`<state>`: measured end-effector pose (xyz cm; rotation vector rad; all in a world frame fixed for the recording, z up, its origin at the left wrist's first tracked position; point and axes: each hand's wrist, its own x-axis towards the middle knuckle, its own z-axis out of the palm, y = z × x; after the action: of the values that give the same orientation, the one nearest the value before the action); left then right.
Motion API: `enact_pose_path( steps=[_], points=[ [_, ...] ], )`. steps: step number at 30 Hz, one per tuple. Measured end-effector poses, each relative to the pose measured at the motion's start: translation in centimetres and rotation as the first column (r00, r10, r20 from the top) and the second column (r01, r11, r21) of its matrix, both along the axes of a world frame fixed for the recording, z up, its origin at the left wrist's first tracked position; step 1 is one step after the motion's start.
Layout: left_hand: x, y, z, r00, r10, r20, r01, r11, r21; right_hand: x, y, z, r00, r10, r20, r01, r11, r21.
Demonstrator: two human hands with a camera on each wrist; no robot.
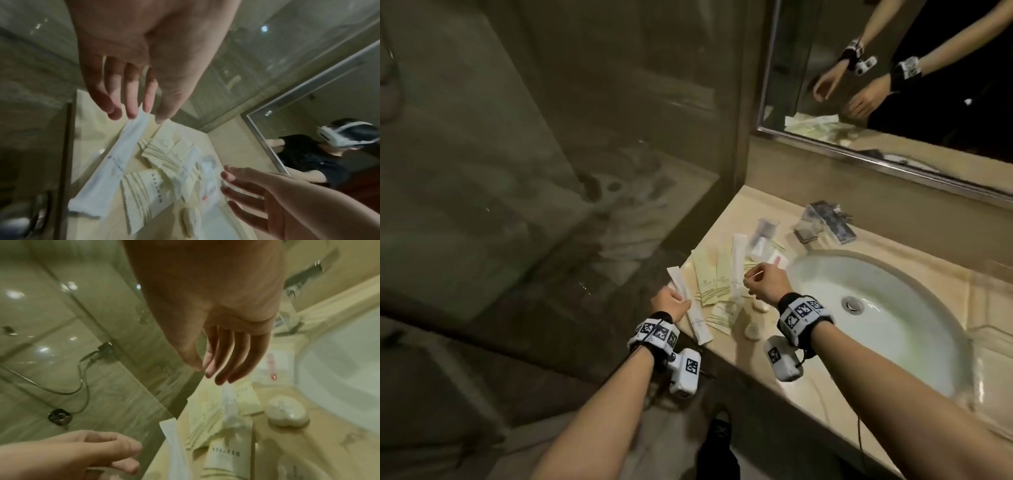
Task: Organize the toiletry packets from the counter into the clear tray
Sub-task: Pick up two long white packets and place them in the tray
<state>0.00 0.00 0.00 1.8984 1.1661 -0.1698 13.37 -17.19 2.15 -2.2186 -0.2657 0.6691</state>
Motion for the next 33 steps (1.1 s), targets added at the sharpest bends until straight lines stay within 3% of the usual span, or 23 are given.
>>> enact_pose_path(
  steps=[5, 9, 16, 22, 27, 33],
  points=[
    [1.9, 1.1, -3.3, 0.992, 0.069, -0.108, -0.073, 0.997, -0.033, 2.3, 2.4, -4.1, 0.994, -0.105, 0.022, 0.107, 0.990, -0.096],
    [3.4, 0.3, -4.6, 0.986, 0.017, -0.165, -0.007, 0.998, 0.062, 3.2, 3.8, -5.3, 0.995, -0.090, 0.037, 0.095, 0.973, -0.211],
    [5.2, 0.3, -5.3, 0.974, 0.076, -0.215, -0.067, 0.997, 0.048, 4.0, 5.1, -6.7, 0.991, -0.131, -0.024, 0.121, 0.960, -0.251],
    [5.1, 1.4, -5.8, 0.981, 0.090, -0.174, -0.091, 0.996, 0.008, 4.2, 5.8, -6.7, 0.986, -0.122, -0.110, 0.092, 0.964, -0.250],
    [5.3, 2.5, -4.2, 0.992, 0.121, -0.035, -0.122, 0.992, -0.044, 4.7, 5.5, -5.6, 0.975, -0.140, -0.171, 0.117, 0.983, -0.138],
    [7.4, 2.3, -0.8, 0.991, 0.056, 0.118, -0.051, 0.998, -0.047, 5.7, 3.6, -2.4, 0.978, -0.178, -0.110, 0.177, 0.984, -0.016]
  ],
)
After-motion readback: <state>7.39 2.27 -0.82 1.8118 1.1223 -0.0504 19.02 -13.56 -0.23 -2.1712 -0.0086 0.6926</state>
